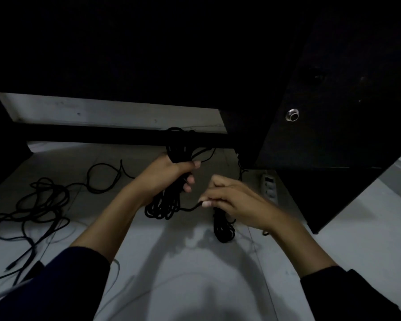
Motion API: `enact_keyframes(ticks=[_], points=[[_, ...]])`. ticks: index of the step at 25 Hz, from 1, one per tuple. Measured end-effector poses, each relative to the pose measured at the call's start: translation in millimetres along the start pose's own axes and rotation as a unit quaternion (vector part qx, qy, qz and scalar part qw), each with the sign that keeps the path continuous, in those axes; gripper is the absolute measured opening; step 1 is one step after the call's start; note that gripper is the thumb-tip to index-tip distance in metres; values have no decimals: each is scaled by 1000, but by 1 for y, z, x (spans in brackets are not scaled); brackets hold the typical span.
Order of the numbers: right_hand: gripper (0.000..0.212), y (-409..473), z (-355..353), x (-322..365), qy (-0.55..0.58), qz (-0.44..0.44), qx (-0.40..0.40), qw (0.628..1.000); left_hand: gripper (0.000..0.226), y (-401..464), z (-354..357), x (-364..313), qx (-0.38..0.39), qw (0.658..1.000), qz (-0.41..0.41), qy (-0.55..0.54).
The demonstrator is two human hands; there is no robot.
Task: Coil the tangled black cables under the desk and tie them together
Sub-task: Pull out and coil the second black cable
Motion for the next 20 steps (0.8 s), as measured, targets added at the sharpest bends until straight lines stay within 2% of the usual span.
enact_keyframes(ticks=[3, 6, 8, 10, 13, 16, 19, 20], points=[[20, 6, -3, 15, 10, -41, -8, 999, 22, -1, 6, 3, 15, 1000, -4, 3], [11, 12, -9, 26, 51, -57, -63, 995, 22, -4, 11, 7, 44, 999, 9, 31], [29, 14, -12, 26, 44, -21, -120, 992, 27, -6, 12, 10, 42, 999, 9, 21], [48, 14, -12, 25, 35, 18, -188, 981, 23, -7, 12, 10, 33, 999, -5, -22], [54, 14, -6, 27, 54, 30, -232, 971, 21, -8, 14, 10, 39, 999, -11, -6], [39, 9, -9, 20, 141, 54, -179, 972, 21, -9, 11, 13, 35, 999, -29, 19], [9, -6, -7, 1, 177, 66, -159, 969, 27, -11, -2, 17, -7, 997, -70, -29], [6, -10, -5, -4, 174, 71, -162, 969, 28, -12, -6, 17, -14, 995, -80, -55]])
Point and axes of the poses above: each hand's wrist, its own y-axis towards the middle knuckle, its own z-axis out of the palm, x = y × z, the point moved 4 cm from there along y, towards the middle knuckle, and after that the axes turned 12 degrees about -y, right-handed, at the moved point
